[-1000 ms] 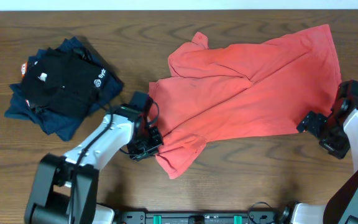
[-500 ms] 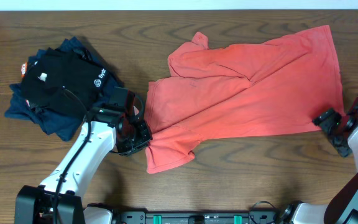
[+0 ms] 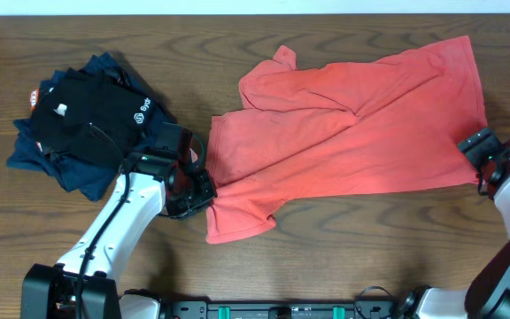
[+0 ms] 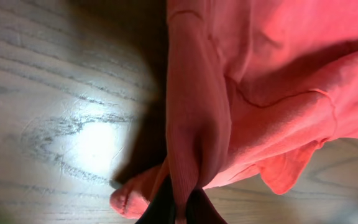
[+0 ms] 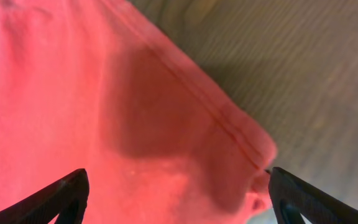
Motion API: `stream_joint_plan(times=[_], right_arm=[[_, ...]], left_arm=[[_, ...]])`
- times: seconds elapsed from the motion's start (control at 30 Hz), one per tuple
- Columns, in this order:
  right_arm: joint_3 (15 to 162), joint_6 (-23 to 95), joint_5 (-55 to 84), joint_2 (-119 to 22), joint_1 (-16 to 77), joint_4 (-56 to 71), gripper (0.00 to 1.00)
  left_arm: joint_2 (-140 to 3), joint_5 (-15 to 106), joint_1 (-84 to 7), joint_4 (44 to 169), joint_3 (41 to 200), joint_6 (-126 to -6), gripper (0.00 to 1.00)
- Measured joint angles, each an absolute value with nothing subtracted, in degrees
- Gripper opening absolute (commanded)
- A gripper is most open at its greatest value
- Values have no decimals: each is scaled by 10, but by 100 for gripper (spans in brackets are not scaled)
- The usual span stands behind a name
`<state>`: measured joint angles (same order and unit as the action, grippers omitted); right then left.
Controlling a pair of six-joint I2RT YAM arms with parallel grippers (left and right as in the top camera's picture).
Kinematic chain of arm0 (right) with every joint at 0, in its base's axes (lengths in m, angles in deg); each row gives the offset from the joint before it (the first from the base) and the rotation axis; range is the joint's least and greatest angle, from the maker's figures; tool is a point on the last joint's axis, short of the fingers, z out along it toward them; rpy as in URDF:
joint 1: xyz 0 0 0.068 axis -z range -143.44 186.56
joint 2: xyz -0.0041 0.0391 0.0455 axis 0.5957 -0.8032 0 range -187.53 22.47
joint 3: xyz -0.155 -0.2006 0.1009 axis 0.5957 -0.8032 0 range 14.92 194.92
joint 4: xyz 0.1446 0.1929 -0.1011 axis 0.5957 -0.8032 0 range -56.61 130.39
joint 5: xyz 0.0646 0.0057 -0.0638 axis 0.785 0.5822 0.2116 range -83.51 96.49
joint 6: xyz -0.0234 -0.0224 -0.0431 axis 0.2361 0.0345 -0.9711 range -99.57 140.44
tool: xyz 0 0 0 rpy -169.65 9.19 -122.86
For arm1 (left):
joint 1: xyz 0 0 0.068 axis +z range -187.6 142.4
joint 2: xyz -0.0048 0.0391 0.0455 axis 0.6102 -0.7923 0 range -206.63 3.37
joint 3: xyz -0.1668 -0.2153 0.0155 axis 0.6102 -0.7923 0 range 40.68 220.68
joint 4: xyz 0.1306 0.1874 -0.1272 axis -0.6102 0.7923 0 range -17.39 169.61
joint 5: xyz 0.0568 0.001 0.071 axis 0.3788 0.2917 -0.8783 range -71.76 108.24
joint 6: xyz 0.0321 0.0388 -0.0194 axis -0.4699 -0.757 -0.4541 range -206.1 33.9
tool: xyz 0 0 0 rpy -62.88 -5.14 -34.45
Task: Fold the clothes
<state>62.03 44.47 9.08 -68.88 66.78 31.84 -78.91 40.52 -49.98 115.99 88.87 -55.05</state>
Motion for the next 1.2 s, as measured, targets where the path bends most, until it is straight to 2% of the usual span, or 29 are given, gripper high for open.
stream_joint_plan(times=[0.13, 0.2, 0.23, 0.27, 0.33, 0.4, 0.43, 0.67, 0.87, 0.93, 1.0, 1.03, 1.07, 1.13, 1.2], right_arm=[[620, 433, 107, -755, 668, 343, 92], [621, 423, 108, -776, 668, 362, 88], [624, 421, 114, -781, 668, 368, 83], [625, 415, 112, -785, 668, 373, 75], [626, 408, 114, -789, 668, 374, 49], [626, 408, 118, -791, 668, 373, 9], [626, 406, 121, -792, 668, 371, 1], [625, 404, 140, -760, 668, 284, 1], [697, 395, 141, -637, 668, 4, 1], [738, 389, 136, -613, 668, -54, 4], [779, 386, 119, -599, 668, -70, 11], [793, 384, 110, -597, 668, -63, 27], [804, 382, 100, -599, 668, -48, 38], [814, 373, 83, -612, 668, -4, 38], [817, 367, 75, -639, 668, 29, 44]], left_arm=[[-789, 405, -500, 1158, 889, -551, 6], [-789, 405, -500, 1157, 889, -551, 6], [-789, 405, -500, 1157, 889, -551, 6], [-789, 405, -500, 1157, 889, -551, 6], [-789, 405, -500, 1157, 889, -551, 6], [-789, 405, -500, 1157, 889, -551, 6], [-789, 405, -500, 1157, 889, -551, 6], [-789, 403, -500, 1157, 889, -551, 6], [-789, 403, -500, 1157, 889, -551, 6], [-789, 403, -500, 1157, 889, -551, 6], [-789, 403, -500, 1157, 889, -551, 6], [-789, 403, -500, 1157, 889, -551, 6], [-789, 403, -500, 1157, 889, -551, 6], [-789, 403, -500, 1156, 889, -551, 7], [-789, 403, -500, 1156, 889, -551, 6]])
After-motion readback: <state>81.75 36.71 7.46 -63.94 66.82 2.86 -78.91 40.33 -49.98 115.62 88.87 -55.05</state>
